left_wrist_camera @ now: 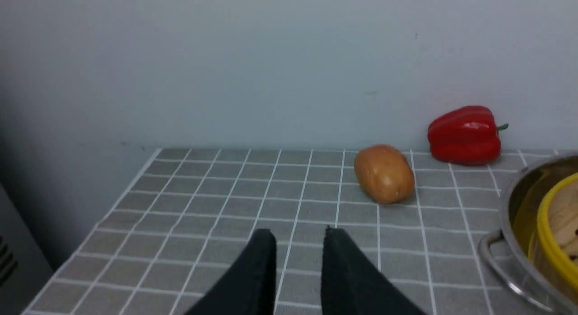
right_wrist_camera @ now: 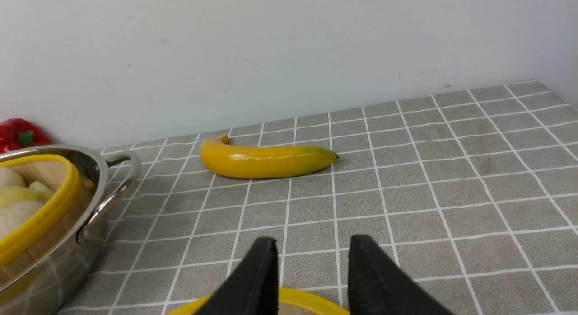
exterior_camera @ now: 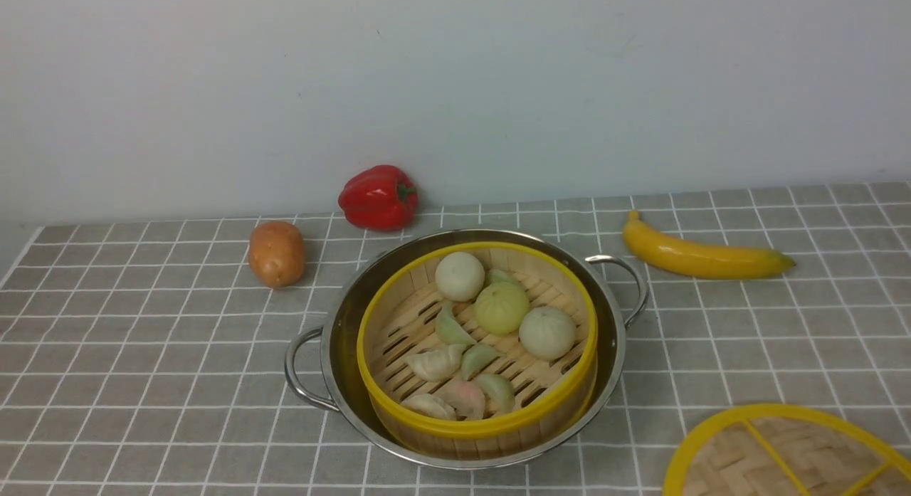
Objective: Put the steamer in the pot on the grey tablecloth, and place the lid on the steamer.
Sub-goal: 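Move the gripper down to the bamboo steamer lid and grasp its center knob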
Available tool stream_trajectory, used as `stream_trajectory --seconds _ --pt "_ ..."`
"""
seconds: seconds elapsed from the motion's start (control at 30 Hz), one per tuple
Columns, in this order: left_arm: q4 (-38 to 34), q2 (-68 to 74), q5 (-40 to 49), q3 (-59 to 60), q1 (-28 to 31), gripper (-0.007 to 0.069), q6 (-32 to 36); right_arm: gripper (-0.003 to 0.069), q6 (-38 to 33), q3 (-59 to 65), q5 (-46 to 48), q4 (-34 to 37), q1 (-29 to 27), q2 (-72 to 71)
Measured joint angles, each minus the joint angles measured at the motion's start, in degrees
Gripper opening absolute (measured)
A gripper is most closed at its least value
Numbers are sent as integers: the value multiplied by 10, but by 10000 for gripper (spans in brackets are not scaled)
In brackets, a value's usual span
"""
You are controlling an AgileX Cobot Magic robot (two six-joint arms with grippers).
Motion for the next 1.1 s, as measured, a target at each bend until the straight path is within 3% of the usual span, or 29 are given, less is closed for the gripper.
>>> stream_trajectory --seconds 0.23,0.47,1.1 --pt "-9 -90 -2 94 4 160 -4 240 0 0 0 0 0 0" --pt "-6 -91 35 95 4 179 29 240 0 0 0 0 0 0" --pt "-6 -92 36 95 4 204 35 240 0 0 0 0 0 0"
